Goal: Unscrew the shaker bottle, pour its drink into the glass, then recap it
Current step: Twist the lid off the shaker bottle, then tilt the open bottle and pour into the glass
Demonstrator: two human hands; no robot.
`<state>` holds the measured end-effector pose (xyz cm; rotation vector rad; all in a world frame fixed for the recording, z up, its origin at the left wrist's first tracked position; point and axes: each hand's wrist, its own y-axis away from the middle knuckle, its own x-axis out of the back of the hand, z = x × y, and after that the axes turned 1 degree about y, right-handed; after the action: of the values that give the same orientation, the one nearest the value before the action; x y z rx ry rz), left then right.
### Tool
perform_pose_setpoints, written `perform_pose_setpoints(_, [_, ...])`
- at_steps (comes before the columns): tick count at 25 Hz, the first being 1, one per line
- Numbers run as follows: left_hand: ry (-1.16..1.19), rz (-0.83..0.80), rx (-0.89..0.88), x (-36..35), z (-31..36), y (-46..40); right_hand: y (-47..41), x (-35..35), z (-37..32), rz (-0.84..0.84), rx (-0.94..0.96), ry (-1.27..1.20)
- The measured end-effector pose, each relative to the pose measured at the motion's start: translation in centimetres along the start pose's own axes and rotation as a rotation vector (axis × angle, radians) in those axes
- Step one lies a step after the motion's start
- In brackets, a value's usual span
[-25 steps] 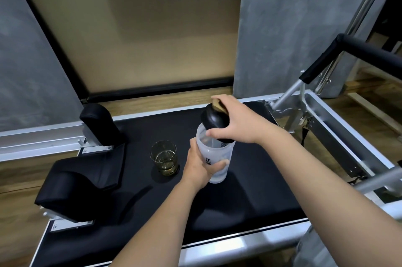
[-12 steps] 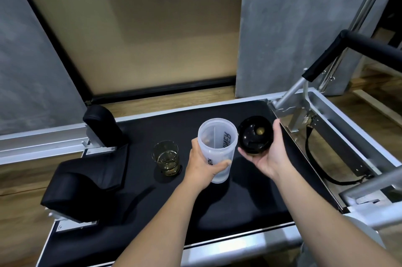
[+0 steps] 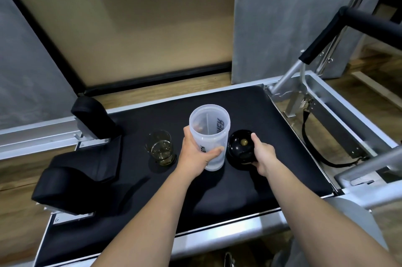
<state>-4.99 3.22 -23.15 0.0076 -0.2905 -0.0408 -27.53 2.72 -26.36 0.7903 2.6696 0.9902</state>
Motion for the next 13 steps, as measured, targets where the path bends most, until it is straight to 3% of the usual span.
perform_pose_setpoints(4, [-0.005, 0.005, -0.006, 0.0, -0.1, -0.1, -0.2, 0.1, 0.0, 0.022, 0.061, 0.126])
perform_pose_setpoints(7, [-0.006, 0.0, -0.007, 0.0, -0.1, 0.1, 0.7, 0.5, -0.5, 0.121, 0.177, 0.525])
perform_pose_setpoints(10, [0.002, -0.018, 0.014, 0.2, 0.3, 0.0, 3.0, 0.9, -0.9, 0.244, 0.597, 0.948])
perform_pose_setpoints(11, [0.008, -0.028, 0.028, 0.4, 0.7, 0.0, 4.0, 0.8, -0.9, 0.219, 0.78, 0.999])
perform_pose_setpoints(13, [0.029, -0.033, 0.054, 0.7, 1.8, 0.1, 5.9, 0.4, -0.7, -0.006, 1.01, 1.048])
